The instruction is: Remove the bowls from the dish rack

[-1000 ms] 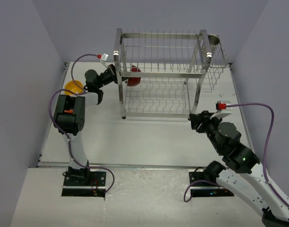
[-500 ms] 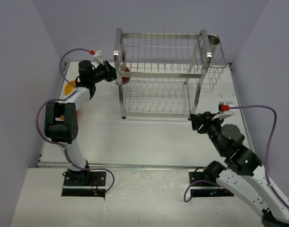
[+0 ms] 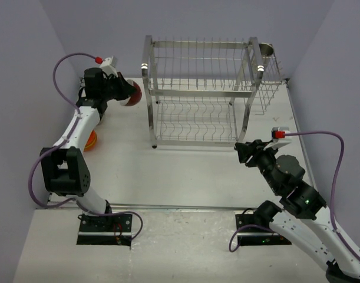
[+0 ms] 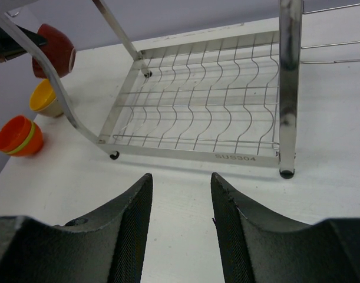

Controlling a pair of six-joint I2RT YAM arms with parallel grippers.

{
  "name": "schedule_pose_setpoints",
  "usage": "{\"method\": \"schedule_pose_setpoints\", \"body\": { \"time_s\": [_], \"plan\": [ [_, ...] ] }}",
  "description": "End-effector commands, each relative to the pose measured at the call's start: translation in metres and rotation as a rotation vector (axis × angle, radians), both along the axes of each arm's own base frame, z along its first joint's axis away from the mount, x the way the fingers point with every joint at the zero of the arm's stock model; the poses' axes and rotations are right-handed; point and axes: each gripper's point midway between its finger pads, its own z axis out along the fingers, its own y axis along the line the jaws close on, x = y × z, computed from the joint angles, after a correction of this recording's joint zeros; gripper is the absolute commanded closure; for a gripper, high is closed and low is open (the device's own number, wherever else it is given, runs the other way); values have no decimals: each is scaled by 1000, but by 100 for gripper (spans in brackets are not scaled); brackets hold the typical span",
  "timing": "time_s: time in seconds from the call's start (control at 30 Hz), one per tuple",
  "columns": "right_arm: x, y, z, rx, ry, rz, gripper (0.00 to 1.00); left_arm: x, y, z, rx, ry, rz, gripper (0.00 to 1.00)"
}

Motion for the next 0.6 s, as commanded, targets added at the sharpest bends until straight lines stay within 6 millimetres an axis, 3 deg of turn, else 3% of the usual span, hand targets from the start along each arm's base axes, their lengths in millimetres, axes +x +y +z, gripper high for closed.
{"method": "schedule_pose_setpoints", "body": {
  "time_s": [0.0,0.03,0.07,0.23,0.3,0.57],
  "plan": [
    [-2,3,12,19,-24,18,54,-6,53,41,206,-42,201,100],
    [-2,2,12,19,-21,17,55,-10,61,53,243,-59,229,100],
    [-3,3,13,22,-24,23,55,-16,77,46,293,-13,302,100],
    [-5,10,14,30,-25,63,55,-31,122,56,393,25,463,100],
    [-7,14,13,32,-23,84,55,-29,130,55,412,44,494,100],
    [-13,11,17,45,-31,91,55,-11,168,13,495,161,629,100]
  ]
}}
